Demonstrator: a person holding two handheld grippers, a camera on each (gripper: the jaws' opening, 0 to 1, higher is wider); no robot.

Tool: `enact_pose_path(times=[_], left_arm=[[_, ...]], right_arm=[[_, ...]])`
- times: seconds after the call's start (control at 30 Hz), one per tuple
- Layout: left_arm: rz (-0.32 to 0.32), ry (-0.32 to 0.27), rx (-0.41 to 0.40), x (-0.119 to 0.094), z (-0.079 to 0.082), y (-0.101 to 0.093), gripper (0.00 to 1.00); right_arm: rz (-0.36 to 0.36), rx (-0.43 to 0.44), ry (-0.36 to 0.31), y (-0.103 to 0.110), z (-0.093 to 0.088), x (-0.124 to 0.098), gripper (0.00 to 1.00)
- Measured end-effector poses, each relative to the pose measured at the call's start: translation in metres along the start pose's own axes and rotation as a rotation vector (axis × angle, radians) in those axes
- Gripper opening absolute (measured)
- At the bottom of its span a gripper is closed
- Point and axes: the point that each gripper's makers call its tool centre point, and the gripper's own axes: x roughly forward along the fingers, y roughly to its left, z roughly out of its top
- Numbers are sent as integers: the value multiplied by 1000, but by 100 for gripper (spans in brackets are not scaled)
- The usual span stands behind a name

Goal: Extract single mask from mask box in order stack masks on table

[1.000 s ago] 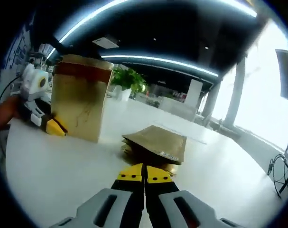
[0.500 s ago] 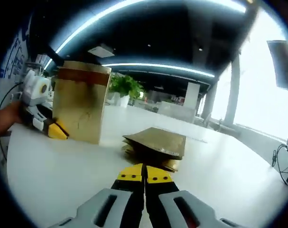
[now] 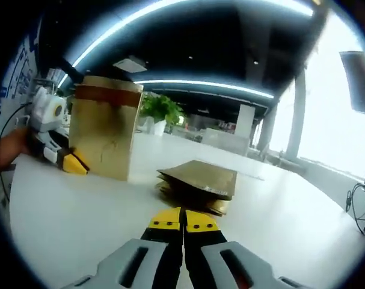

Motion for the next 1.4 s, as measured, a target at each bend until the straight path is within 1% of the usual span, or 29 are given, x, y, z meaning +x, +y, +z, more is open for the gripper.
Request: enact_pose_path(times=[0.2, 0.7, 1.4], left_arm=[[0, 0, 0, 0, 0, 0, 20], [4, -1, 5, 0, 0, 1, 20], [9, 0, 0, 0, 0, 0, 20]], right_arm=[[3, -37, 9, 7, 0, 2, 0], [0, -75, 4, 1, -1, 4, 0], [-3, -130, 11, 2, -3, 6, 0]])
